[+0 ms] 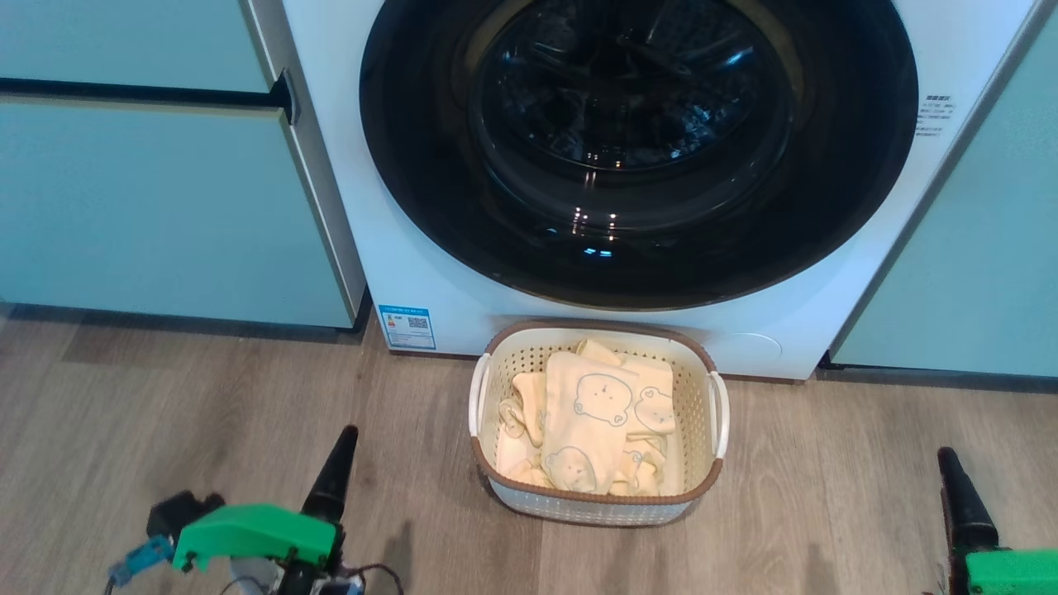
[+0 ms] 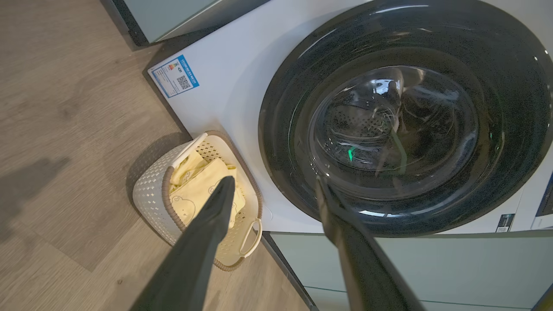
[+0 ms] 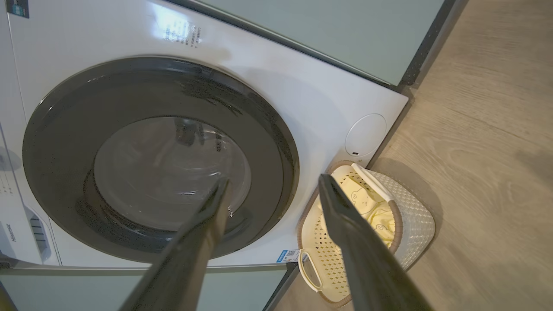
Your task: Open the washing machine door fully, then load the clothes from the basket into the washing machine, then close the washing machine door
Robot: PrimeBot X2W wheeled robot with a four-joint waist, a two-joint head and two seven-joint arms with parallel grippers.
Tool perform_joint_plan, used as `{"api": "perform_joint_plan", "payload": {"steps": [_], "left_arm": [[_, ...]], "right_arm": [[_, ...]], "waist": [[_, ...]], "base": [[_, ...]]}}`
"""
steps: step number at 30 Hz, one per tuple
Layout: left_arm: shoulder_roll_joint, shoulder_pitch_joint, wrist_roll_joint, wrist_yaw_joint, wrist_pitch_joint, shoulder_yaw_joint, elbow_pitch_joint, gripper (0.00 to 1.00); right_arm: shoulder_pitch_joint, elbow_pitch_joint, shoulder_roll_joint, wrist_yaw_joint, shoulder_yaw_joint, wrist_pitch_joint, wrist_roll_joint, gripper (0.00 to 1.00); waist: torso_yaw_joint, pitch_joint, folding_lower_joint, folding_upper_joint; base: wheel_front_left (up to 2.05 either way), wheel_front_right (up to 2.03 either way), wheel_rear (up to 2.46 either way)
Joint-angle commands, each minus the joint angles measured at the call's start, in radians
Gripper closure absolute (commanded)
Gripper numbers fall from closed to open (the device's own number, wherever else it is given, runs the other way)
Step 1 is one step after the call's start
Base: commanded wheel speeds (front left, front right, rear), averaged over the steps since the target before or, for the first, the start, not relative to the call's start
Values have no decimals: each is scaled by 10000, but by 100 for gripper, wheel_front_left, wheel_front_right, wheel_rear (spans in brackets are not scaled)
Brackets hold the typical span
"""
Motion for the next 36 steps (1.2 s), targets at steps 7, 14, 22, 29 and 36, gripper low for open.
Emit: {"api": "perform_joint_plan", "payload": {"steps": [7, 14, 22, 29, 36], "left_arm": [[144, -749, 1591, -27, -279, 91, -680, 0], [161, -904, 2825, 84, -485, -17, -964, 0], [179, -1087, 4013, 206, -721, -145, -987, 0], [196, -1272, 4830, 250, -927, -195, -828, 0], [210, -1451, 5557, 369, -1103, -235, -642, 0]], "right_arm": [[-688, -775, -100, 1, 201, -305, -1648, 0], [-769, -1052, -115, 1, 326, -512, -2959, 0], [-869, -1139, -131, 1, 335, -748, -4326, 0], [-963, -1080, -146, 1, 329, -954, -5262, 0], [-1039, -1041, -159, 1, 369, -1131, -6001, 0]], "waist": [[14, 29, 0, 0], [8, 50, 0, 0], [16, 71, 0, 0], [21, 66, 0, 0], [15, 64, 0, 0]], "base": [[0, 0, 0], [0, 0, 0], [0, 0, 0], [0, 0, 0], [0, 0, 0]]}}
